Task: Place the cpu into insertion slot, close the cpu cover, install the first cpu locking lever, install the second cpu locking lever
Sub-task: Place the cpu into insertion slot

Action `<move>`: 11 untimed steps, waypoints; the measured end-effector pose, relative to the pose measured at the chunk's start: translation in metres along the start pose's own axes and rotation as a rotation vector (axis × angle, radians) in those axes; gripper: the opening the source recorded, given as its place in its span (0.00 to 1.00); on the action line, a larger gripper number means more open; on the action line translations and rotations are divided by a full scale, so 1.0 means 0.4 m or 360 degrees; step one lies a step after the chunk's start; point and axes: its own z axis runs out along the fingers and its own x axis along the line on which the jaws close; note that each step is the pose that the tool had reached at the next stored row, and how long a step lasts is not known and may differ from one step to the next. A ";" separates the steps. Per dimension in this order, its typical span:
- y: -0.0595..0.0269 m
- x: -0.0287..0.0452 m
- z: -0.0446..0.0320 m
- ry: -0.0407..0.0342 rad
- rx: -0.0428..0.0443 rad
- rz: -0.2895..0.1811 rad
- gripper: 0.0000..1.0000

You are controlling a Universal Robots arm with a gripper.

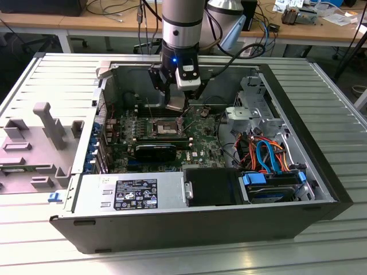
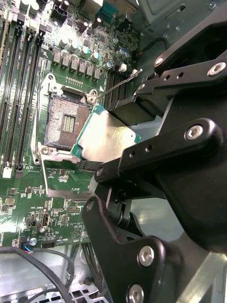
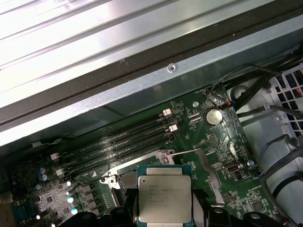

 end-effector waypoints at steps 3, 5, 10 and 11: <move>0.000 0.000 0.001 0.0000 0.0000 0.0002 0.54; 0.000 0.000 0.003 -0.0001 0.0000 0.0007 0.54; 0.000 0.000 0.005 -0.0001 0.0001 0.0012 0.54; 0.000 0.000 0.006 -0.0001 0.0001 0.0014 0.54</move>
